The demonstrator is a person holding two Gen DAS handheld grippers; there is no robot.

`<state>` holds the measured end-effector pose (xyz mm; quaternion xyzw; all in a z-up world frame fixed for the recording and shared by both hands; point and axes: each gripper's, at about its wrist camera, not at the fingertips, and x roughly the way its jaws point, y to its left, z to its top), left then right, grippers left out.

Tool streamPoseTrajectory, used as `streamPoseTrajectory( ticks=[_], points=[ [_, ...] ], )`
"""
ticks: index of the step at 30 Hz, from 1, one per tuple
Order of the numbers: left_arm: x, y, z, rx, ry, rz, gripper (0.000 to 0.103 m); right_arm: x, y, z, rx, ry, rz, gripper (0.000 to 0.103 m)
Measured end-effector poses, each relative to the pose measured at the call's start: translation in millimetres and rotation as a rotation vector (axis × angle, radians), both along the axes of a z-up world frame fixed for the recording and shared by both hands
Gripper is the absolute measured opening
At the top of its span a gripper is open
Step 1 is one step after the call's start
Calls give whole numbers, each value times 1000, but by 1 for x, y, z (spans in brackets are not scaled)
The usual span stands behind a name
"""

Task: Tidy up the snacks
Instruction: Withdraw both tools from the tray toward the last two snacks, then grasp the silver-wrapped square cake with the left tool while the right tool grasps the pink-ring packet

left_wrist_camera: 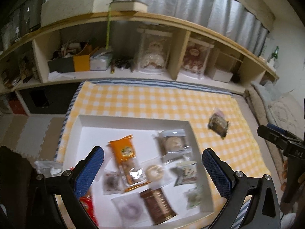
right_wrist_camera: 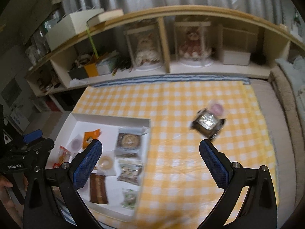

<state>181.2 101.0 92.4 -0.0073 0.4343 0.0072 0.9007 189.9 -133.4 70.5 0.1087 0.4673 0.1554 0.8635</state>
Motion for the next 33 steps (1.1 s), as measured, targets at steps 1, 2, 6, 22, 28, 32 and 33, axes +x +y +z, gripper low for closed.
streamPoseTrajectory(
  ticks=[1,2,6,22,28,32,33],
  points=[
    [2,-5,-1,-5,-6,-7,103,1,-7,1,-3,-3,-10,103],
    [4,-12,-2,-11,-13,-14,103,2,-15,1,-5,-6,-21,103],
    [15,-32,-9,-34,-30,-29,103,5,-46,-3,-23,-11,-59,103],
    [101,-148,-114,-125,26,-153,103,40,-155,-50,-62,-17,-174,103],
    [150,-172,-175,-303,124,-64,103,69,-181,-74,-99,-28,-162,103],
    [178,-172,-208,-484,163,-29,103,93,-186,-101,-67,6,-119,103],
    [186,-168,-216,-537,156,-14,103,101,-185,-111,-56,26,-114,103]
  ],
)
